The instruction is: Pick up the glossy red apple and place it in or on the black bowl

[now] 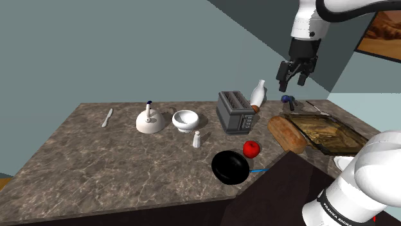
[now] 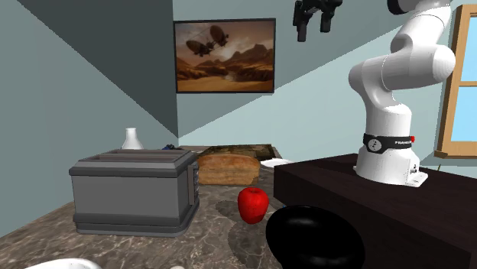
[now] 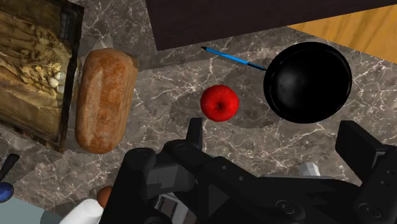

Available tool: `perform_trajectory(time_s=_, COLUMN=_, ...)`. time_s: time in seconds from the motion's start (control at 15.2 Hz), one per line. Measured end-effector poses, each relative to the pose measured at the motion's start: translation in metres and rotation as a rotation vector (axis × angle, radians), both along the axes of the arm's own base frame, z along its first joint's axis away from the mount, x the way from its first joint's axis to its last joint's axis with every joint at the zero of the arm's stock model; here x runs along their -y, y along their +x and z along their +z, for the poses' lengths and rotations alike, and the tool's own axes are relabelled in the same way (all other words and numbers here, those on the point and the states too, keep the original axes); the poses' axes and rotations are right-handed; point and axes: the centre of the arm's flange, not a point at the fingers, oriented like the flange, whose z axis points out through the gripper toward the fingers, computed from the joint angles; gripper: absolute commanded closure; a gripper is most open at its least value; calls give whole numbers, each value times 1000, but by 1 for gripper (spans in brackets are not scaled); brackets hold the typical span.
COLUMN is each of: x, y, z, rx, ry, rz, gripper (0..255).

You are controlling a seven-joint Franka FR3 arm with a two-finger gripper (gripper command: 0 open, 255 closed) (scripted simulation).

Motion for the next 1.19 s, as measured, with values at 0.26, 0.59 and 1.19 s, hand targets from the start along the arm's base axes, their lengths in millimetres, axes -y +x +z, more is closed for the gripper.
perform_trajectory(time_s=0.26, x=8, y=5, z=-27, rx=7, ry=1, rz=4, gripper=0)
perform_trajectory(time_s=0.59, x=26, y=13, z=-86, rx=28, ry=4, rz=15, gripper=0)
perform_trajectory(time_s=1.19, x=50, y=37, z=-199, rx=67, ry=8, rz=34, gripper=0)
